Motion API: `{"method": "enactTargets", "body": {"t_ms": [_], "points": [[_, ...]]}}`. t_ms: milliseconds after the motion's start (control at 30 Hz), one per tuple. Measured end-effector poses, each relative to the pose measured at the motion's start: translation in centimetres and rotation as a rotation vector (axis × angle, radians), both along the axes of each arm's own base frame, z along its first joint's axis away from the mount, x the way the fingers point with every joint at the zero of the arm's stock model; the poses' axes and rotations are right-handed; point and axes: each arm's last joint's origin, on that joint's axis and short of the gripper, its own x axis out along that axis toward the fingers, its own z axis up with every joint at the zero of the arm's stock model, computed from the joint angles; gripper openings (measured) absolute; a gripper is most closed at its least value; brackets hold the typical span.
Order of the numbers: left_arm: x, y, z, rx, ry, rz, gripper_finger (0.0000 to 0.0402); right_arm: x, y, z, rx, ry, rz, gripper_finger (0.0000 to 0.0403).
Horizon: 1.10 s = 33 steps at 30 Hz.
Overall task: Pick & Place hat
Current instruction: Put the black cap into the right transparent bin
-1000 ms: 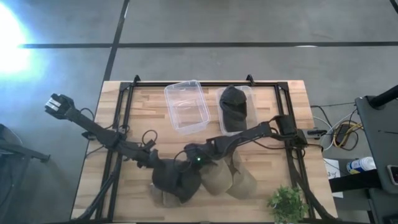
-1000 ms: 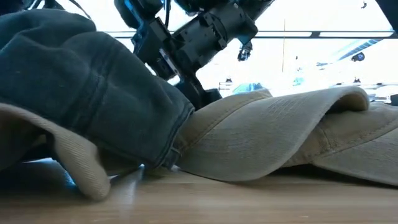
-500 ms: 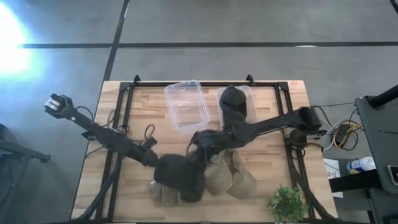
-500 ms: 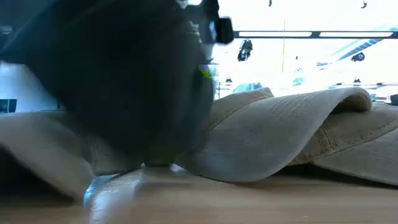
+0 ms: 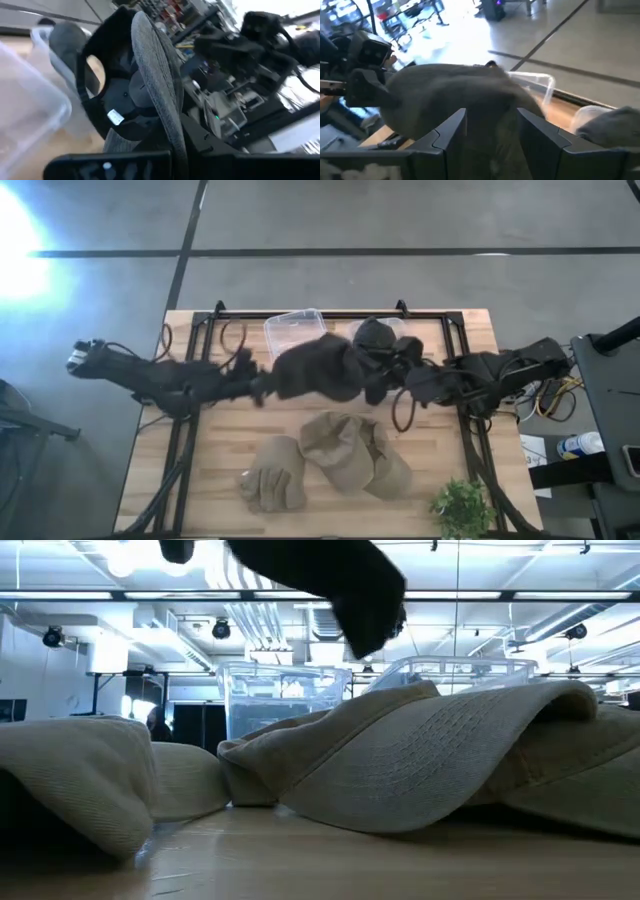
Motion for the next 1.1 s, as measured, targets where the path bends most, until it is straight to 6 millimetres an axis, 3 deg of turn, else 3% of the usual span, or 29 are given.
{"method": "enactTargets", "body": {"t_ms": [233, 467, 667, 867, 1100], "points": [[8.0, 5.5, 0.0, -0.021, 0.119, -0.087, 0.0006, -0.8, -0.3, 0.4, -0.025, -0.006, -0.033, 0.0164], [14.7, 10.5, -0.4, -0.023, 0.238, -0.032, 0.0006, -1.8, -0.5, 1.0, -0.028, -0.014, -0.025, 0.0164], [19.8, 12.6, -1.6, -0.075, 0.454, -0.062, 0.0006, -3.2, -0.9, 1.5, -0.011, -0.013, -0.033, 0.0164], [24.3, 13.7, -2.8, -0.085, 0.486, -0.063, 0.0011, -4.1, -1.1, 1.7, 0.004, -0.011, -0.036, 0.0164], [28.1, 15.3, -7.7, -0.194, 0.599, -0.076, 0.0013, -4.7, -1.1, 1.8, 0.002, -0.005, -0.027, 0.0164]]}}
